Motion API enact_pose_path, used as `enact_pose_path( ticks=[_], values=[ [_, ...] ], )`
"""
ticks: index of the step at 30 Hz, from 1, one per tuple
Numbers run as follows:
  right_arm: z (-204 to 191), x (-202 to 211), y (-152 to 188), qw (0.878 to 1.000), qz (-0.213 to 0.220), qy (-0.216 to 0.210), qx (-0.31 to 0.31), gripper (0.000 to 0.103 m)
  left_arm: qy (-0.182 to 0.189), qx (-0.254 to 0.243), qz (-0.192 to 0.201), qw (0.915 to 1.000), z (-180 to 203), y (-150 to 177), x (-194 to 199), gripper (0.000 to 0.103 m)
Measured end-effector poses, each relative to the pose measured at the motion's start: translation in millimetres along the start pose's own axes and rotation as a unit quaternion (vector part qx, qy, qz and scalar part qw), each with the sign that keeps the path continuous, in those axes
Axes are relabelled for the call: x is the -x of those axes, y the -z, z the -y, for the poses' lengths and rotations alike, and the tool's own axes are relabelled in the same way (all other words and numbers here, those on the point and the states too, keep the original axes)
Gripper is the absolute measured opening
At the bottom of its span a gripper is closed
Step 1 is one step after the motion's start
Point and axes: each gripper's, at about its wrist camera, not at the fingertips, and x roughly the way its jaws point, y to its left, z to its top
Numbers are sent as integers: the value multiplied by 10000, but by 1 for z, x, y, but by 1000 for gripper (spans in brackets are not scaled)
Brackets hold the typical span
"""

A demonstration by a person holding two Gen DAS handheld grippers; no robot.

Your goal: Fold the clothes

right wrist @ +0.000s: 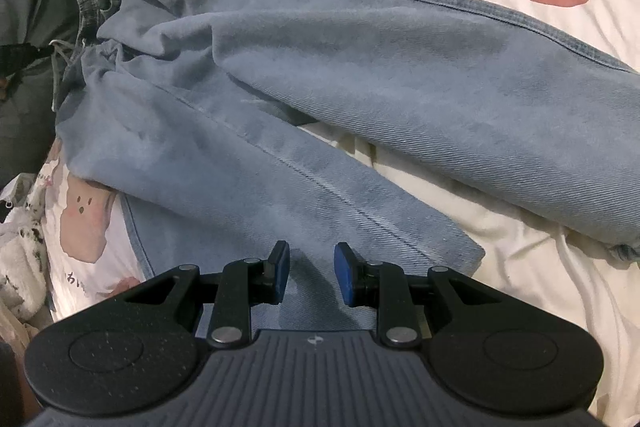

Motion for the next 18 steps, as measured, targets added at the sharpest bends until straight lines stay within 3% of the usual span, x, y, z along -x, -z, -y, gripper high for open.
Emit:
enact_pose_path(
  ticks=[7, 13, 18],
  values=[
    [-4, 8, 5, 9996, -34, 40, 294, 32, 311, 476, -27, 9984, 4, -11, -5, 5],
    [-5, 14, 0, 9992, 298, 134, 239, 32, 457, 354, -57, 9983, 21, -15, 14, 17],
    [-24, 22, -24, 9958, 745, -103, 523, 32, 171, 131, -86, 9997, 34, -22, 44, 20]
  ],
)
